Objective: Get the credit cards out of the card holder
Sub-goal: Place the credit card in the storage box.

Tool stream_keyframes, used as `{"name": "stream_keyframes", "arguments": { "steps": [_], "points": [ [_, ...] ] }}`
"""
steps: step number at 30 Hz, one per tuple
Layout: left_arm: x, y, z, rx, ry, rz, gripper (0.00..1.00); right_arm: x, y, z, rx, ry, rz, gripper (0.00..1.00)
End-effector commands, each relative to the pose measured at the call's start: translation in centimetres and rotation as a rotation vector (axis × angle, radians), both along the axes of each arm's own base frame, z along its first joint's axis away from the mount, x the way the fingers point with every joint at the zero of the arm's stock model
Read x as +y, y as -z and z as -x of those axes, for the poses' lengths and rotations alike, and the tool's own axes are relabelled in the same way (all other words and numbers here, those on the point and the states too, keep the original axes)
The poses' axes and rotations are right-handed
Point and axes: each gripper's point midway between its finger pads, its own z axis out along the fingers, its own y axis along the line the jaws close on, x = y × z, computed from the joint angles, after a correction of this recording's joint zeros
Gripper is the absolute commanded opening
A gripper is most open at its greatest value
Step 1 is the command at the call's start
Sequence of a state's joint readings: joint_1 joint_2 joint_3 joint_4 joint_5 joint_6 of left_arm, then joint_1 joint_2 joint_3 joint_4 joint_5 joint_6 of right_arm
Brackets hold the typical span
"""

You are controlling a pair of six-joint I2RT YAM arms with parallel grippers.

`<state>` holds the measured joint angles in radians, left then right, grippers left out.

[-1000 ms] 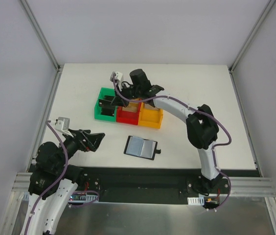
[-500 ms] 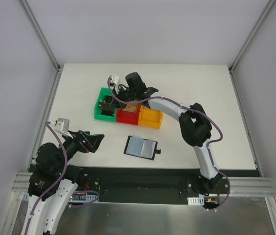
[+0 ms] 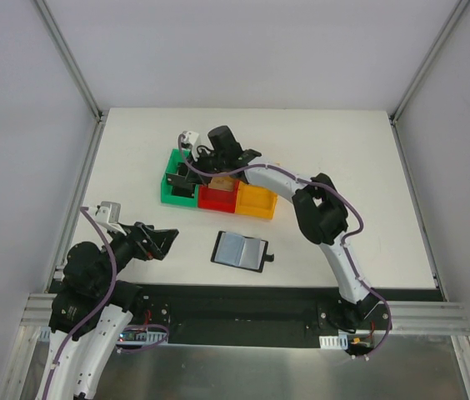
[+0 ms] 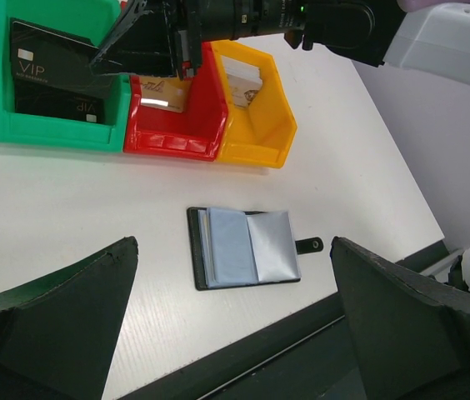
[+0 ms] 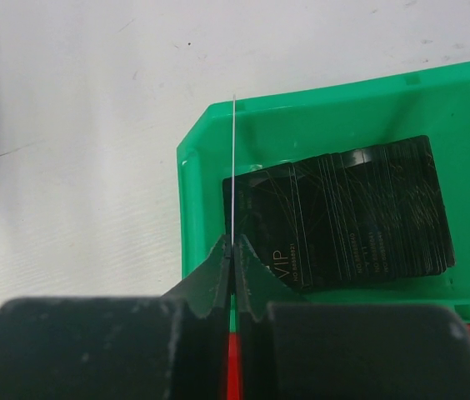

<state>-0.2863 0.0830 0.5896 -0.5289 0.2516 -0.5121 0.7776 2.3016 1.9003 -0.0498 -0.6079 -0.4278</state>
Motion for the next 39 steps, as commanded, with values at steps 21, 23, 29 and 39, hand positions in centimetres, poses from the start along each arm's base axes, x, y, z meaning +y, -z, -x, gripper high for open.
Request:
{"name": "stream_keyframes", "arguments": {
  "steps": [21,23,29,39],
  "points": [
    [0.0,0.1,-0.7,0.01,-0.011,-0.005,0.99,0.7,0.9,-1.2,0.031,-0.001,0.005,0.02],
    [0.0,0.2,-0.7,0.01,-0.011,-0.005,0.99,0.6,1.1,-1.0,0.048,0.005,0.022,0.02],
    [0.0,0.1,-0.6,0.009,-0.009,-0.001,0.99,-0.1,1.4,-1.3,0.072,0.038,0.057,0.04],
    [-0.2,0.3,-0.5,0.021,-0.002,0.011,0.99,-0.8,1.8,-0.7,0.115,0.061,0.087,0.14]
  ]
}}
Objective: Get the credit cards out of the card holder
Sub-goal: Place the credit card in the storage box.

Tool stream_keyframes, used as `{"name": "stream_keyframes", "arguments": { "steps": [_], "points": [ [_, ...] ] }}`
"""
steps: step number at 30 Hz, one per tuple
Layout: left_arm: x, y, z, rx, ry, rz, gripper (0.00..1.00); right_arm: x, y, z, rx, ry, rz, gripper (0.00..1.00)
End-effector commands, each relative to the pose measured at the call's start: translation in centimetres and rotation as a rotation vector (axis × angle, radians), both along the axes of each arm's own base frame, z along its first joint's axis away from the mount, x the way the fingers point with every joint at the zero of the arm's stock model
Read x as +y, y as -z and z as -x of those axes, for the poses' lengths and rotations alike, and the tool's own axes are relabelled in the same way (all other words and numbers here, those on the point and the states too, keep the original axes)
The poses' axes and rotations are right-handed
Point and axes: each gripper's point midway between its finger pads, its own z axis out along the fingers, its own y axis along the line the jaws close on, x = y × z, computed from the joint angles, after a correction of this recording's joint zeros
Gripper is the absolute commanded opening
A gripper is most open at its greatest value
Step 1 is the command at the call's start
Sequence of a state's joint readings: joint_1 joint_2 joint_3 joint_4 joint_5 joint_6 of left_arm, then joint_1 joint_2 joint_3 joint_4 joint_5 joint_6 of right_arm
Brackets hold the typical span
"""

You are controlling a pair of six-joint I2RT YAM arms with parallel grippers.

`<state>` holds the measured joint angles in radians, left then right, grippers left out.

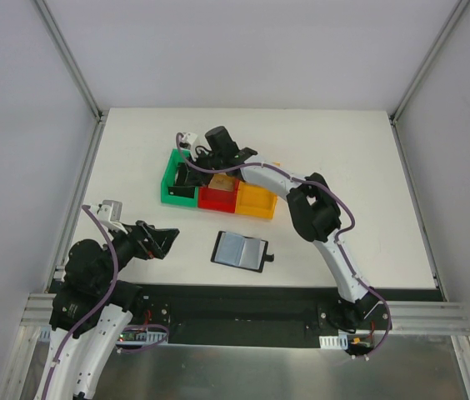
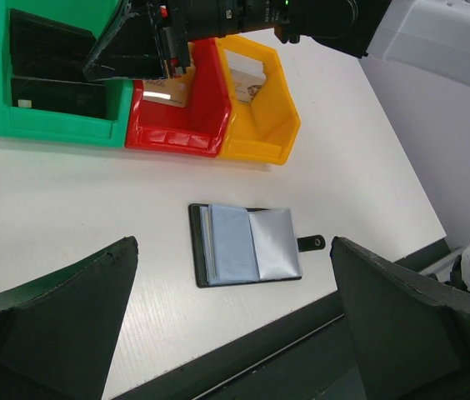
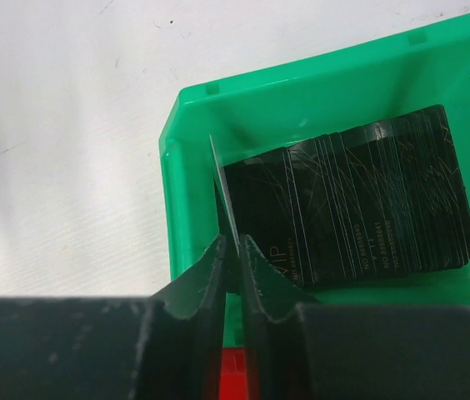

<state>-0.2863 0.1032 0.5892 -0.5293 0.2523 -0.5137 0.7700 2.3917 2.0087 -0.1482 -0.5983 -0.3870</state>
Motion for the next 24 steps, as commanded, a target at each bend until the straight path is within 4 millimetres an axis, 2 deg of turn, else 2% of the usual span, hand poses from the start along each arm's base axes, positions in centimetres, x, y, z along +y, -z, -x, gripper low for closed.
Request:
{"name": "stream_keyframes", "arguments": {
  "steps": [1,9,12,16,19,20,21,23,24],
  "points": [
    [-0.1,-0.1,-0.3,-0.005,-0.004,0.016,0.99,-0.9,-0.4,0.0,0.032,0.026,0.037,0.14],
    [-0.2,0.0,-0.4,0.001,0.0,0.015,0.99,-1.2,-0.9,-0.3,0.034,0.042,0.031,0.15],
    [-0.2,0.0,-0.4,0.001,-0.001,0.014,0.99,-1.1,-2.2,-0.5,0.009,0.056,0.007,0.16],
    [-0.2,0.0,-0.5,0.0,-0.003,0.013,0.99,-1.1,-5.9,-1.1,-0.049,0.083,-0.049,0.22],
    [-0.1,0.2,-0.7,0.007,-0.009,0.013,0.99,-1.9,-10.0,-1.3,-0.13,0.112,-0.09,0.29],
    [0.0,0.4,-0.8,0.017,-0.021,0.017,0.99,-2.5,-12.5,-1.3,-0.173,0.126,-0.116,0.32],
    [0.2,0.5,-1.1,0.029,-0.046,0.027,0.99,-3.2,-13.7,-1.3,-0.2,0.153,-0.124,0.36],
    [1.1,0.9,-1.7,0.065,-0.135,0.08,0.99,-4.9,-16.1,-1.3,-0.255,0.223,-0.13,0.5],
    [1.7,1.2,-2.1,0.082,-0.195,0.121,0.99,-6.0,-16.9,-1.0,-0.272,0.267,-0.127,0.66]
  ]
}}
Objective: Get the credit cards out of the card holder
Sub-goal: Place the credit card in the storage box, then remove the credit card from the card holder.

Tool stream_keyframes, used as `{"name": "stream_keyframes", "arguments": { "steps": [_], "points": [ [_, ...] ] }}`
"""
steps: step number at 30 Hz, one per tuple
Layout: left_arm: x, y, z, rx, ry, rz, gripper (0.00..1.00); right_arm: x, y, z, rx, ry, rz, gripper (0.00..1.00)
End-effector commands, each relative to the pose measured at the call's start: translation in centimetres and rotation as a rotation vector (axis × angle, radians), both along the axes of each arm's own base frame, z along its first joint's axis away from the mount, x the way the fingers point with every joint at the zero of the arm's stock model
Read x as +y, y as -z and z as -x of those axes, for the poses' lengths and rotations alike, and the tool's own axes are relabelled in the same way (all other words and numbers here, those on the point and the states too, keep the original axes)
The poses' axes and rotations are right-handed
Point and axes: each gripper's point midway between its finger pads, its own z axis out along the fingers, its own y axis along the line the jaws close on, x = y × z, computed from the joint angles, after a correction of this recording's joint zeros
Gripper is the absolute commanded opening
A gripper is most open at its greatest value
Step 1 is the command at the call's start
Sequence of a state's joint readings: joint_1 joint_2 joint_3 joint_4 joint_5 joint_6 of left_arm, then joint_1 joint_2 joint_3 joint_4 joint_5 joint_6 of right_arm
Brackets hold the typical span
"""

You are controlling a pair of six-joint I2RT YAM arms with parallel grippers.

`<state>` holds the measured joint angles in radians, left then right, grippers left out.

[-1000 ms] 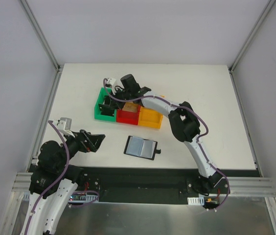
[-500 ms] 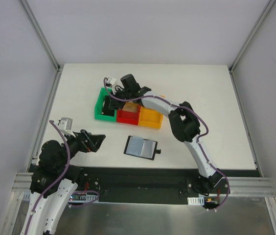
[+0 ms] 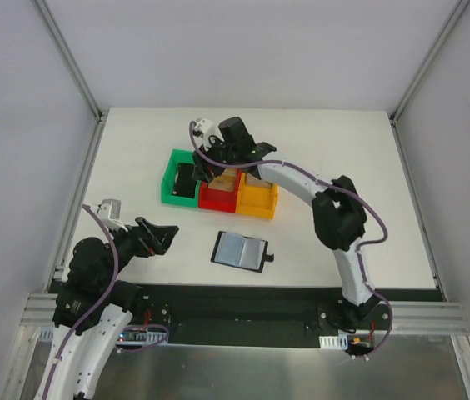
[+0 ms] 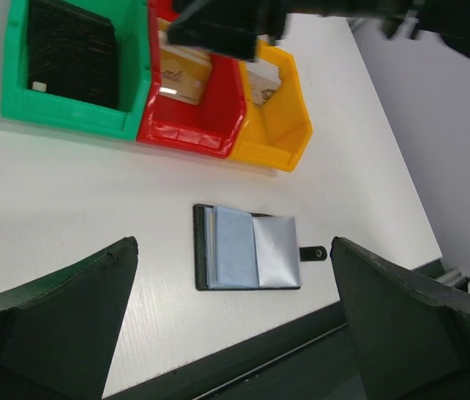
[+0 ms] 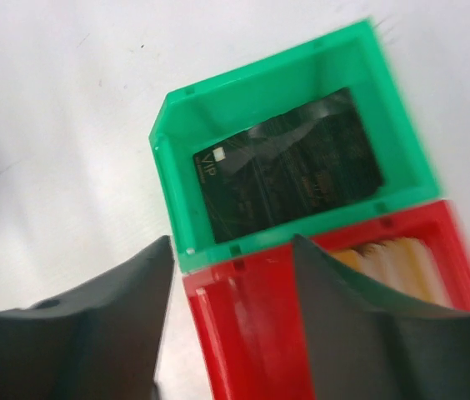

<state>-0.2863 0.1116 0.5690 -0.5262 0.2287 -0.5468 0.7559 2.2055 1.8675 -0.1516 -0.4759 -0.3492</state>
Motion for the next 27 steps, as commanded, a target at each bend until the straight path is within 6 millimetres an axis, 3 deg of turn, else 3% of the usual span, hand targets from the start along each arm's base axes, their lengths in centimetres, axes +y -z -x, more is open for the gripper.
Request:
{"name": "stream_keyframes", "arguments": {
  "steps": [1,2,3,4,7,10,13,15,18,21,24,27],
  "points": [
    [2.1,0.6,-1.9,0.05,-0.216,0.129,0.99,-3.9,-13.2,-0.3,-0.254,0.161,-0.131,0.66],
    [2.3,0.8,-2.0,0.053,-0.239,0.158,0.99,-5.1,-13.4,0.3,-0.264,0.186,-0.124,0.66],
    [2.3,0.6,-2.0,0.044,-0.247,0.19,0.99,-6.3,-12.7,1.1,-0.256,0.21,-0.102,0.85],
    [2.0,0.8,-2.1,0.037,-0.235,0.206,0.99,-7.4,-12.5,1.8,-0.247,0.239,-0.092,0.96],
    [0.2,1.4,-2.5,0.047,-0.151,0.26,0.99,-11.1,-11.3,3.4,-0.161,0.4,-0.071,0.96],
    [-2.1,3.3,-2.7,0.169,-0.051,0.28,0.99,-14.5,-10.0,4.8,-0.104,0.54,0.007,0.96],
    [-3.4,4.7,-2.8,0.29,0.018,0.226,0.99,-19.4,-8.9,5.0,-0.27,0.81,0.214,0.96],
    [-3.5,5.5,-3.2,0.327,0.017,0.192,0.99,-20.8,-8.1,6.6,-0.316,0.79,0.364,0.96],
    [-3.5,6.6,-3.5,0.343,-0.017,0.152,0.99,-24.1,-5.1,8.9,-0.201,0.86,0.495,0.96],
    [-4.3,7.9,-3.2,0.368,-0.021,0.095,0.99,-24.4,-1.4,11.9,-0.03,0.791,0.417,0.96],
    [-5.6,9.2,-2.7,0.405,-0.013,0.024,0.99,-22.7,0.6,14.9,0.06,0.647,0.27,0.96],
    [-6.9,10.5,-2.1,0.441,-0.006,-0.043,0.99,-22.4,1.4,16.6,0.113,0.598,0.224,0.96]
  ]
}}
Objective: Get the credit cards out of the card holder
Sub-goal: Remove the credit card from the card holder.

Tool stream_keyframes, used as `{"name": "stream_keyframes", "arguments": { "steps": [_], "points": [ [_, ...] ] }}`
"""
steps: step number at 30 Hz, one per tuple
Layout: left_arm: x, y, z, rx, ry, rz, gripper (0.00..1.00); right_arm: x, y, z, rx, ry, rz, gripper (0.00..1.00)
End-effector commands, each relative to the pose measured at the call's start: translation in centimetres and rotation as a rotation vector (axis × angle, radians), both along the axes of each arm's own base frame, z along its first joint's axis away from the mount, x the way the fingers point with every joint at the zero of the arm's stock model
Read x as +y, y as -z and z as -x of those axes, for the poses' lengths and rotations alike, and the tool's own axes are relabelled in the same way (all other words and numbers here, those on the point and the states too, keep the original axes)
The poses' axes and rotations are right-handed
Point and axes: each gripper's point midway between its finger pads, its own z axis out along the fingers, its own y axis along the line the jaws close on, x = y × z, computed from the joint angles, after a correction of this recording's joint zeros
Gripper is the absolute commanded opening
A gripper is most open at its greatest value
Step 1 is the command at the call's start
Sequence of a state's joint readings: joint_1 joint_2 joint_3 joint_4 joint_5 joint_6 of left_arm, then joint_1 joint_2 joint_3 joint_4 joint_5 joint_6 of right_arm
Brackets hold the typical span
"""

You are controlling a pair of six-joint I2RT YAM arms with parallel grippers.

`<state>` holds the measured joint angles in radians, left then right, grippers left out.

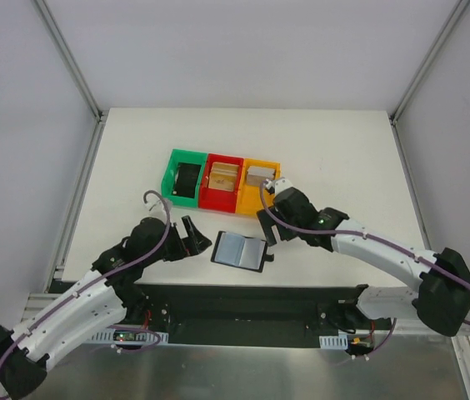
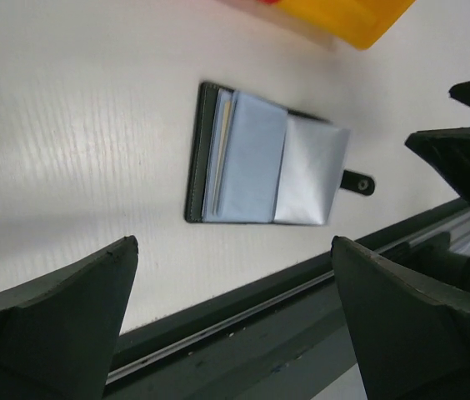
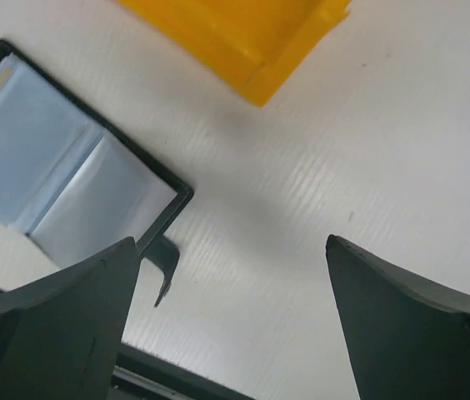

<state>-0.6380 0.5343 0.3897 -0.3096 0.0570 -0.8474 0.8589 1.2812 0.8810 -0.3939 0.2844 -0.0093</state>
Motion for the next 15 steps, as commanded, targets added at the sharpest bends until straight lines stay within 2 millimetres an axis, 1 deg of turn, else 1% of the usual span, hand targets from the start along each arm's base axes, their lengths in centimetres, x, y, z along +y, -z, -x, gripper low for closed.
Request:
{"name": "stream_keyframes", "arguments": {
  "steps": [1,3,4,6,8,11,12,15],
  "points": [
    [-0.9,0.0,-1.1,-0.023,-0.061,-0.07,0.99,2.8,-0.8,2.6,0.055,-0.077,-0.211,0.96],
    [-1.6,0.7,-0.8,-0.012,-0.046,-0.093,0.99,2.9,0.3,3.5,0.082,-0.082,-0.206,0.99],
    [-2.0,0.9,-0.7,-0.008,-0.032,-0.099,0.99,2.8,0.8,3.9,0.092,-0.077,-0.207,0.99],
    [-2.6,1.2,-0.7,-0.004,-0.018,-0.098,0.99,3.1,1.3,4.5,0.1,-0.068,-0.24,0.95],
    [-3.2,1.5,-0.6,-0.004,-0.007,-0.071,0.99,3.6,1.1,4.8,0.093,-0.062,-0.292,0.92],
    [-4.4,1.5,-0.7,-0.039,0.025,-0.002,0.99,4.3,0.4,5.0,0.083,-0.065,-0.359,0.84],
    [-4.5,1.7,-0.7,-0.041,0.033,0.006,0.96,4.7,0.2,5.1,0.082,-0.074,-0.376,0.82],
    [-5.8,1.8,-0.7,-0.059,0.079,0.045,0.84,5.4,0.0,5.2,0.088,-0.092,-0.388,0.67]
  ]
}}
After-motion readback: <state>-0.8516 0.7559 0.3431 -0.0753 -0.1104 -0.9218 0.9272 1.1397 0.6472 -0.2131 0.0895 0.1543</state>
